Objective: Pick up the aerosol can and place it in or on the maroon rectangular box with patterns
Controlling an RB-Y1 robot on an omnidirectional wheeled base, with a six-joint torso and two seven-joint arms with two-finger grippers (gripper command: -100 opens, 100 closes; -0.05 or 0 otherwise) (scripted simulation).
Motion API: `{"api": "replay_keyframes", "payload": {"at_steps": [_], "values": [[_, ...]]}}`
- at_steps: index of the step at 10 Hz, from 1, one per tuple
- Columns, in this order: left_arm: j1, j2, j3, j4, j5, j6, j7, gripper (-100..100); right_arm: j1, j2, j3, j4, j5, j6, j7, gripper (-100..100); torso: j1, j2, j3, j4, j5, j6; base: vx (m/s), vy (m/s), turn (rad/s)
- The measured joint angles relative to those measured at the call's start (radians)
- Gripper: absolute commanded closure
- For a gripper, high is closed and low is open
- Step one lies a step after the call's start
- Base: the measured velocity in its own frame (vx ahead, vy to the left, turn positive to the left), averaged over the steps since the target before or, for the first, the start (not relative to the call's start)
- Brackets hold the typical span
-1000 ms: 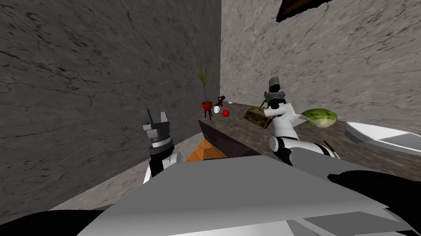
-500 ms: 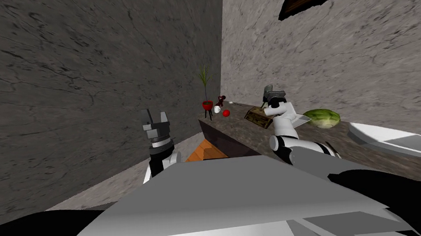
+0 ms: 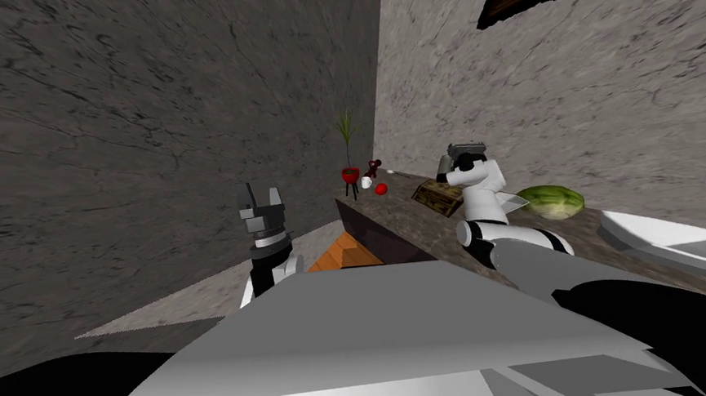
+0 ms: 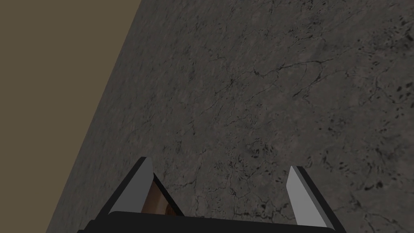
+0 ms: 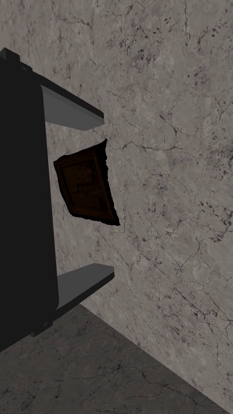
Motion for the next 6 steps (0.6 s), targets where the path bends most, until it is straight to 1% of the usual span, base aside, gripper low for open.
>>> {"api": "replay_keyframes", "payload": {"at_steps": [1,6], "values": [[0.0,0.0,0.0,0.0,0.0,0.0,0.0,0,-0.001,-0.002,0.002,0.0,-0.002,0.005,0.001,0,0.0,-0.001,-0.001,0.0,0.0,0.0,0.0,0.0,0.0],[0.0,0.0,0.0,0.0,0.0,0.0,0.0,0,-0.001,-0.002,0.001,0.0,-0.001,0.005,0.001,0,0.001,-0.002,-0.002,-0.001,0.0,0.0,0.0,0.0,0.0]]}}
